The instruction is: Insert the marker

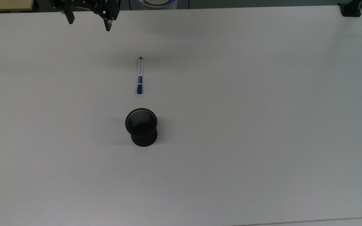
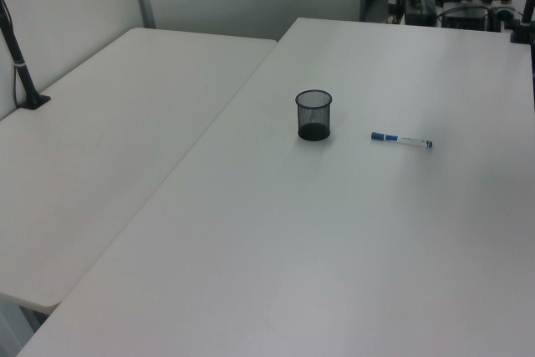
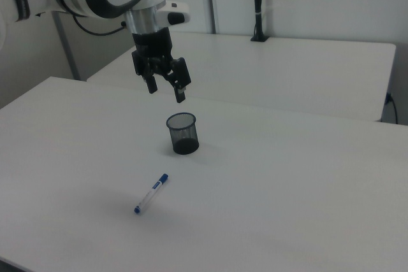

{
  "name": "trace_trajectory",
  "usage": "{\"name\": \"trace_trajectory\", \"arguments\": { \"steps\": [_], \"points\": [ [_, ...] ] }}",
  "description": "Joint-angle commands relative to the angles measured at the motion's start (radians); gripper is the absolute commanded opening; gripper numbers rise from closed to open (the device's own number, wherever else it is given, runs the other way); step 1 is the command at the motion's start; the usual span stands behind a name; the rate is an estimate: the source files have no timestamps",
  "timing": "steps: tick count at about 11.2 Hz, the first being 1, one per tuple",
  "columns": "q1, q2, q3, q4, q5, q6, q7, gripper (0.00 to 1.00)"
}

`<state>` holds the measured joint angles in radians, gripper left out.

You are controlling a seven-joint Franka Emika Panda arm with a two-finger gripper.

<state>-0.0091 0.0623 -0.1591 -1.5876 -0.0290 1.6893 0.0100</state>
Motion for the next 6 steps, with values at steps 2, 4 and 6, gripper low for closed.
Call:
{"name": "trace_trajectory", "arguments": {
  "steps": [2,4,6],
  "points": [
    [-0.005,0.004,-0.002,0.020,0.006,-0.014,-0.013,1.00],
    [-0.005,0.008,-0.004,0.021,0.007,-0.010,-0.013,1.00],
    [-0.003,0.011,-0.004,0.023,0.014,-0.011,-0.012,1.00]
  ]
}}
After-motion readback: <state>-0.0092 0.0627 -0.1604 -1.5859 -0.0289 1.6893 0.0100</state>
